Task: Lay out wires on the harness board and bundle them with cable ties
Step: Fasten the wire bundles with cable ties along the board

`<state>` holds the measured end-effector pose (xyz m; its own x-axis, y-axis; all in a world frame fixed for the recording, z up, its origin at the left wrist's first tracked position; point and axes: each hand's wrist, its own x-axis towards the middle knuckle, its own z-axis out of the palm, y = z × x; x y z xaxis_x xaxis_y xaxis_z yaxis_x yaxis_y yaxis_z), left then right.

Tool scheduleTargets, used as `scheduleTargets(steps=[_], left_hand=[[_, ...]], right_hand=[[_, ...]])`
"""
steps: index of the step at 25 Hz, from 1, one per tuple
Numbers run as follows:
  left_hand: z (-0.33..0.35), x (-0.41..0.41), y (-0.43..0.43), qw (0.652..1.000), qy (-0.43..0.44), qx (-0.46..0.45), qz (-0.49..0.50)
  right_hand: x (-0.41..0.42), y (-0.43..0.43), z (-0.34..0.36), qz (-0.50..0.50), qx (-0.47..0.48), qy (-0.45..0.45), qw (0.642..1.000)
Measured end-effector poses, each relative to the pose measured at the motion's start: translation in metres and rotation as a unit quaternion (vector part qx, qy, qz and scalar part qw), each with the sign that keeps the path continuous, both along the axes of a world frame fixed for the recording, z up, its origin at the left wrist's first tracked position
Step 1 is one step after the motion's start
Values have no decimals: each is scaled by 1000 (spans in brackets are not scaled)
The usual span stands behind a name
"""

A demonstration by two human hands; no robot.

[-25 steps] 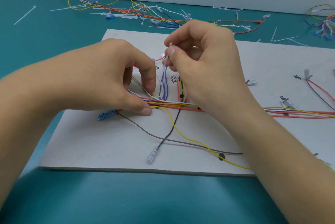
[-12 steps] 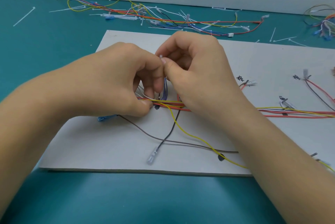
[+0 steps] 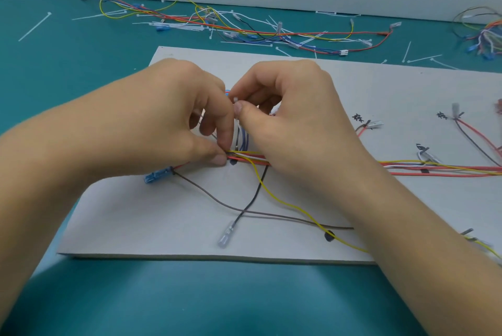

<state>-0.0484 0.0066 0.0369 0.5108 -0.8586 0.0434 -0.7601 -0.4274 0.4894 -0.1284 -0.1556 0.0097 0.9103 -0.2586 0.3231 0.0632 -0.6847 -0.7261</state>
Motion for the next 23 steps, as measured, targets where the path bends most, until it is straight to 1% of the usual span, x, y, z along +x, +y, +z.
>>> scheduleTargets(steps=[3, 9, 14, 18, 23], left_hand=[[3, -8, -1, 1000, -8, 14, 16], [9, -21, -1, 996, -60, 52, 39], [15, -21, 1, 995, -61, 57, 61], [15, -25, 2, 993, -63, 79, 66], [10, -26, -1, 989, -32, 101, 107]], right_hand=[[0, -1, -1, 3, -6, 11, 1000], [-1, 4, -5, 10, -22, 8, 1000], [-2, 5, -6, 8, -34, 8, 999], [-2, 4, -6, 6, -33, 11, 999], [-2, 4, -6, 4, -36, 11, 999]])
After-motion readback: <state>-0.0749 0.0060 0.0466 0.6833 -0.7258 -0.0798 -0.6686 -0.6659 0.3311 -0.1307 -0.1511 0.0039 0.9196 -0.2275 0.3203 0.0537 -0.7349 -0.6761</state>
